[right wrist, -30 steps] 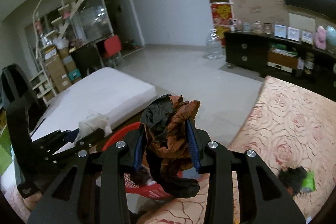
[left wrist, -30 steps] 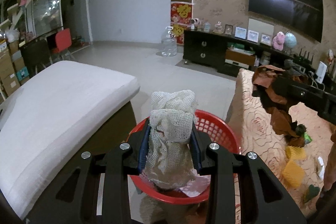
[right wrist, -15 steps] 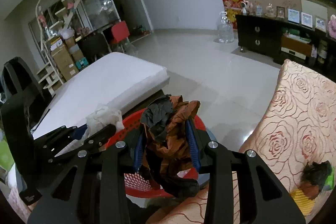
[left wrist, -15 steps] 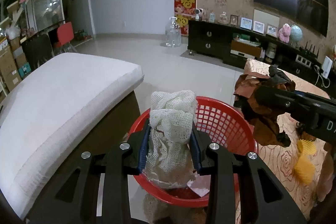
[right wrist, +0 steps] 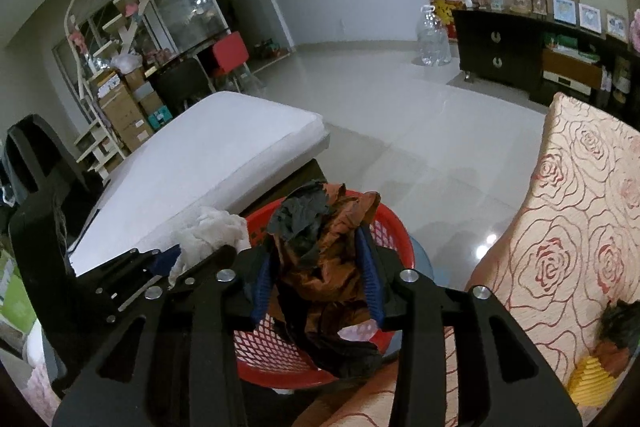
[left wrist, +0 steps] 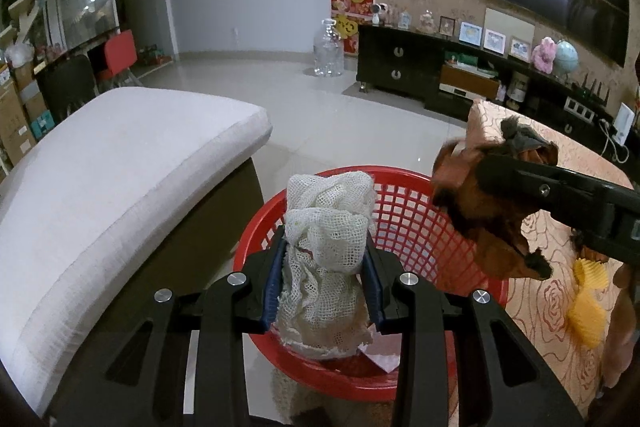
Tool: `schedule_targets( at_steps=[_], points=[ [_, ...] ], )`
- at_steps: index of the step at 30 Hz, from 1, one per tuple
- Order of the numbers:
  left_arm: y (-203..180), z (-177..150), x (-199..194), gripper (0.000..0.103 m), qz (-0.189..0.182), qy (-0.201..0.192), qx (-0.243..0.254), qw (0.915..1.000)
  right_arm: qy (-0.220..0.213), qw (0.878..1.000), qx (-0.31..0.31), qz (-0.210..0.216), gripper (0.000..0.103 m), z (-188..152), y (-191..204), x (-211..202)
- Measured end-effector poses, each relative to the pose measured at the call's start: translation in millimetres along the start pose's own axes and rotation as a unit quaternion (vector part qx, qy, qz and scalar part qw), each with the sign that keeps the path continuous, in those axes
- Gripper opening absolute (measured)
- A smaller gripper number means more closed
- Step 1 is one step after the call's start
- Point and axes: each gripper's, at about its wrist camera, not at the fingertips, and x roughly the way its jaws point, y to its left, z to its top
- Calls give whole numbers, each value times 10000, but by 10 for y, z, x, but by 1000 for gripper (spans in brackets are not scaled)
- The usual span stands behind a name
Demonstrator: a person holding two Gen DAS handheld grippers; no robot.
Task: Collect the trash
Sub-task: 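Open both tools to drop the mesh and brown cloths into the wastebasket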
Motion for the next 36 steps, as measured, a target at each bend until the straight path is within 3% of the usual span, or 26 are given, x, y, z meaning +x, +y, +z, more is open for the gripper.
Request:
schedule_targets(
  at_steps=[3,14,15,17,19,22,29,36],
  points=[
    [-8,-8,31,36,-22,31,4,10000,-81,9998,153,74,64,14,-35,-39],
    [-67,7,69,42,-105,18,75,9999,-396,9986,276,-214,64,41,-176,-293],
    [-82,16,68,43,-111,0,90,9999,-420,9984,279,-238,64,44,-189,-314],
    [-121,27,45,59,-125,-47,94,9999,-475,9981,275,-284,64,38,-205,-364],
    [-126,40,11,67,-142,-121,59,9998,-523,9977,256,-338,64,25,-211,-408],
    [-148,52,-38,74,-119,-222,74,9997,-557,9975,262,-359,64,3,-229,-443],
    [-203,67,-146,80,-7,-379,173,9991,-652,9963,275,-480,64,-7,-283,-553],
    [-199,90,-345,83,72,-620,190,9979,-870,9926,225,-821,72,-56,-318,-751]
  ],
)
